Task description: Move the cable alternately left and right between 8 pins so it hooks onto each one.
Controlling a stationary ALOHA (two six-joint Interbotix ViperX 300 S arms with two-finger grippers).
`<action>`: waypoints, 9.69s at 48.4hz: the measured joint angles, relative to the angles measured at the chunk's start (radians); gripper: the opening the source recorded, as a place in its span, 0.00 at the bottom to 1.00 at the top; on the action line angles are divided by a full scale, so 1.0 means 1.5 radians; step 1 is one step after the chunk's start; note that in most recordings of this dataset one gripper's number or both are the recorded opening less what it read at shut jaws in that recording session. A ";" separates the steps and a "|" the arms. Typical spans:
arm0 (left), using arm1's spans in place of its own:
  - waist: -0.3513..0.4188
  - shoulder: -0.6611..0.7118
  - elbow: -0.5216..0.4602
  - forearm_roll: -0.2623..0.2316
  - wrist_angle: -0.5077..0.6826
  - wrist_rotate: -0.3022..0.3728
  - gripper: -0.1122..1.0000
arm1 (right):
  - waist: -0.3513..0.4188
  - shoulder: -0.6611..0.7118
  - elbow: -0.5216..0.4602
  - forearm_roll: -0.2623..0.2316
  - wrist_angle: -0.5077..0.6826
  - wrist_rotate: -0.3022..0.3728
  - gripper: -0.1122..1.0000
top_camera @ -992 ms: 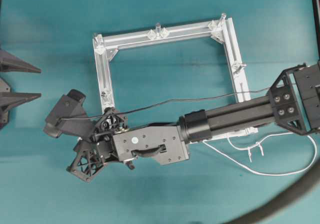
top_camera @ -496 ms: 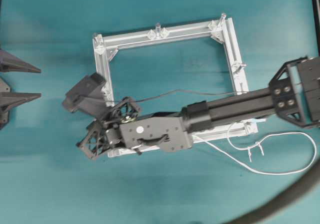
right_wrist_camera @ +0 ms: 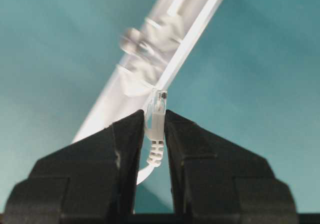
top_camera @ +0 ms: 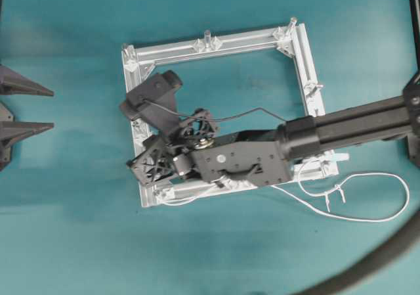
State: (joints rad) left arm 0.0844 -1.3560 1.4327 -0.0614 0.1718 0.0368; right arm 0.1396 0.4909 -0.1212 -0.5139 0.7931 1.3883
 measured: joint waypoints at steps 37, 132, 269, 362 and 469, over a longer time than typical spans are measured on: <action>0.000 0.000 0.000 0.000 0.000 0.000 0.76 | -0.189 0.025 -0.063 0.275 -0.008 -0.521 0.25; 0.000 0.000 0.000 0.000 0.000 0.000 0.75 | -0.223 0.219 -0.329 -0.060 0.007 -0.295 0.25; 0.001 0.000 0.000 0.000 0.000 0.000 0.75 | -0.122 -0.240 0.374 -0.169 -0.191 -0.136 0.25; 0.001 0.000 0.000 0.000 -0.001 0.000 0.75 | -0.319 -0.406 0.608 -0.354 -0.136 -0.183 0.23; 0.001 0.000 0.000 0.001 0.000 0.000 0.75 | -0.309 -0.450 0.721 -0.227 -0.342 -0.136 0.60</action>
State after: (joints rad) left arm 0.0859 -1.3560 1.4327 -0.0598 0.1718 0.0368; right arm -0.3237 -0.1841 0.9603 -0.8544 0.2807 1.1842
